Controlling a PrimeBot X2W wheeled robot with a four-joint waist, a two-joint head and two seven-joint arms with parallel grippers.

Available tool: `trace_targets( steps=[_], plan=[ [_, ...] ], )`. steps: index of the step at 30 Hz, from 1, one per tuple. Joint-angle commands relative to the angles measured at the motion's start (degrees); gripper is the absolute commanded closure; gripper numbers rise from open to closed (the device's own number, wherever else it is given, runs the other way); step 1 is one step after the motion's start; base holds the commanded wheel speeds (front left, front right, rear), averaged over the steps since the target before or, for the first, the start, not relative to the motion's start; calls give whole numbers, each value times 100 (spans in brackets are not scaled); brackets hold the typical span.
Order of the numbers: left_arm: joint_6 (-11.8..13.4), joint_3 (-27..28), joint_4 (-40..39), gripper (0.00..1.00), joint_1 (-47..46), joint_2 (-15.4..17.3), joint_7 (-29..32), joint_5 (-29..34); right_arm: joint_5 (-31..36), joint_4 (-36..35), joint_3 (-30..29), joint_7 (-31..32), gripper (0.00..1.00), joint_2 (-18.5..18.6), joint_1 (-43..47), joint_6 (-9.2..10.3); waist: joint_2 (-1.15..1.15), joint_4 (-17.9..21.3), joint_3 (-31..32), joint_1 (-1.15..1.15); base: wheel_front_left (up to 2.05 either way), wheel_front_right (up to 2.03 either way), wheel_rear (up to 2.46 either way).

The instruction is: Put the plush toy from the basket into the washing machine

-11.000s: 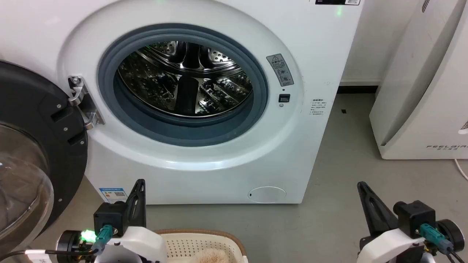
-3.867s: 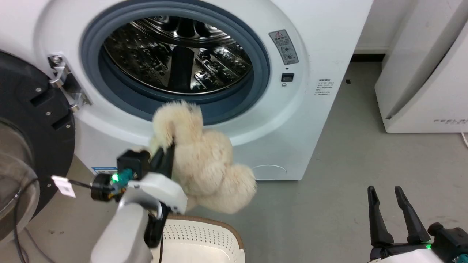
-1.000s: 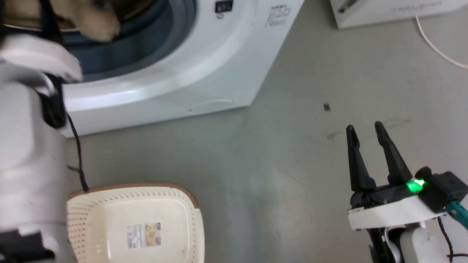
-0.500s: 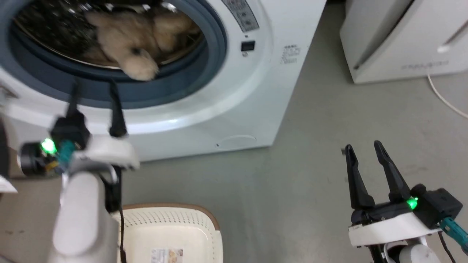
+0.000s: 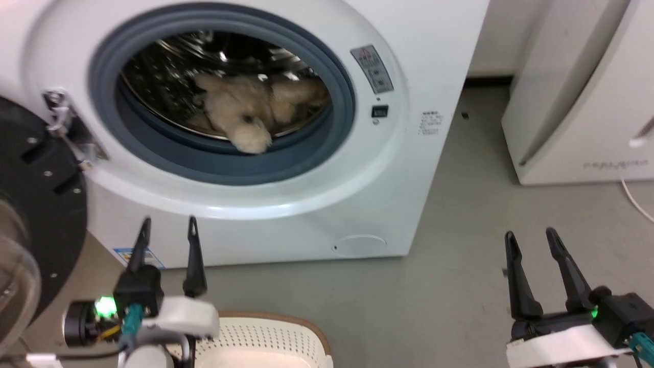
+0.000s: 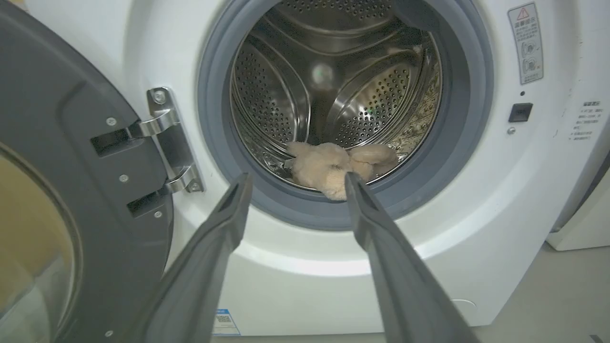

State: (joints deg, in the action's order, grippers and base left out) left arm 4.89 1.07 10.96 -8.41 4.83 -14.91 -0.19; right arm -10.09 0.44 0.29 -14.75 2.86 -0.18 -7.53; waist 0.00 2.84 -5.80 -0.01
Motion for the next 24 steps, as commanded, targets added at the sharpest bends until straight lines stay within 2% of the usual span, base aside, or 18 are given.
trace_targets(
  steps=[1,10,20,21,24],
  plan=[
    [24,-7,-47,0,72,-1,-8,-13,43,-1,-16,-25,0,1,83,4,0,-107,144,1,0,0,0],
    [38,-223,-199,0,760,-45,-8,-6,110,23,-155,-25,0,1,382,4,0,-281,472,1,0,0,0],
    [47,-225,-163,0,922,-66,-8,-68,80,96,-171,-25,0,1,522,4,0,-347,557,1,0,0,0],
    [23,-218,-160,100,851,-53,0,-56,97,88,-169,0,100,0,456,0,0,-348,560,1,0,0,0],
    [22,-215,-160,100,849,-52,2,-55,98,93,-167,3,100,0,460,0,0,-349,562,1,0,0,0]
  ],
)
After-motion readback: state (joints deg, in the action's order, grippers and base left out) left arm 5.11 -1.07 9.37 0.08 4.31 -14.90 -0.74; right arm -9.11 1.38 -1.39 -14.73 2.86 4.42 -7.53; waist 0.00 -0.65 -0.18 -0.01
